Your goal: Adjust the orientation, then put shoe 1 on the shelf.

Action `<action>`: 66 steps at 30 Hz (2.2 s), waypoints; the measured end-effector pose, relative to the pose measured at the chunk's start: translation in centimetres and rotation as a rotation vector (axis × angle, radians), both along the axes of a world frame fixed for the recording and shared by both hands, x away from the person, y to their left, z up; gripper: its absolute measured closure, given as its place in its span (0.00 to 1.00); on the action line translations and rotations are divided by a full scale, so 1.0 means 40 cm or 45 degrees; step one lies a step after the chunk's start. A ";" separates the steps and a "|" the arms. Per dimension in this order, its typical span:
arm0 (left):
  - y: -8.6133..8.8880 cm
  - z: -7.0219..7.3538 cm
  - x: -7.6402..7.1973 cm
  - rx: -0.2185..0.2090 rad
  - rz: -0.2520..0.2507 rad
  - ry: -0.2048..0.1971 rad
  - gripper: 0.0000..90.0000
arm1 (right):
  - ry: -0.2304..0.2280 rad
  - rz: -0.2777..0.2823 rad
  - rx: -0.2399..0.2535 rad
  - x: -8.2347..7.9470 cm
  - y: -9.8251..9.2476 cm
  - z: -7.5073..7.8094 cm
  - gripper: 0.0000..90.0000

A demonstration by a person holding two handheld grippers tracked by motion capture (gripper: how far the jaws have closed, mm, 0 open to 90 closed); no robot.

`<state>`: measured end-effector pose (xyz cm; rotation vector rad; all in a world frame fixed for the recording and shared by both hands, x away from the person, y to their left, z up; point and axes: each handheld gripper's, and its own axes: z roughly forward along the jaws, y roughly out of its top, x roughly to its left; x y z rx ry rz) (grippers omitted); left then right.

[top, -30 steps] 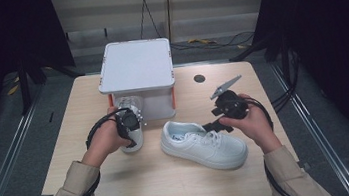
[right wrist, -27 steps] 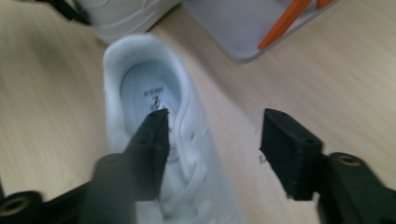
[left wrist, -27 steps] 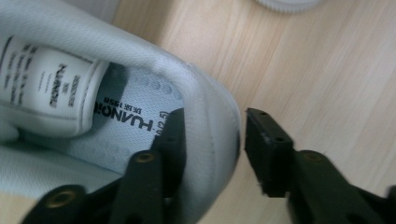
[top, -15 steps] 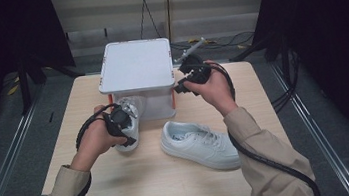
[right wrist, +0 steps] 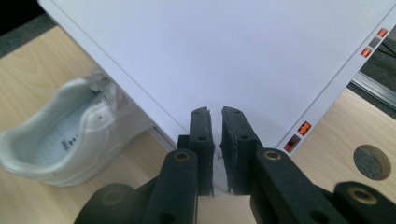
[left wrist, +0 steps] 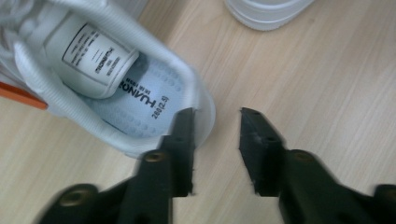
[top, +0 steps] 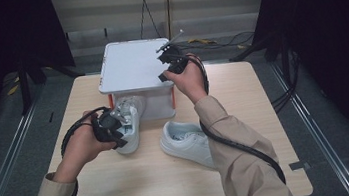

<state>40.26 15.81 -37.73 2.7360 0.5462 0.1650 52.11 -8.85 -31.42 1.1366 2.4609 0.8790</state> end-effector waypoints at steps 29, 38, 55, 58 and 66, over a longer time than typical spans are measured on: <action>-0.088 -0.135 0.113 0.010 0.068 -0.103 1.00 | -0.021 -0.060 0.051 0.005 -0.006 -0.037 1.00; -0.088 -0.144 0.161 -0.015 0.130 -0.160 1.00 | -0.019 -0.061 0.047 0.006 -0.004 -0.037 1.00; -0.107 -0.152 0.219 -0.001 0.183 -0.240 1.00 | -0.029 -0.056 0.052 0.004 -0.004 -0.038 1.00; -0.108 -0.151 0.223 -0.003 0.188 -0.221 1.00 | -0.031 -0.056 0.052 0.004 -0.004 -0.039 1.00; -0.095 -0.130 0.199 -0.047 0.205 -0.184 0.94 | -0.032 -0.067 0.067 0.002 -0.006 -0.040 1.00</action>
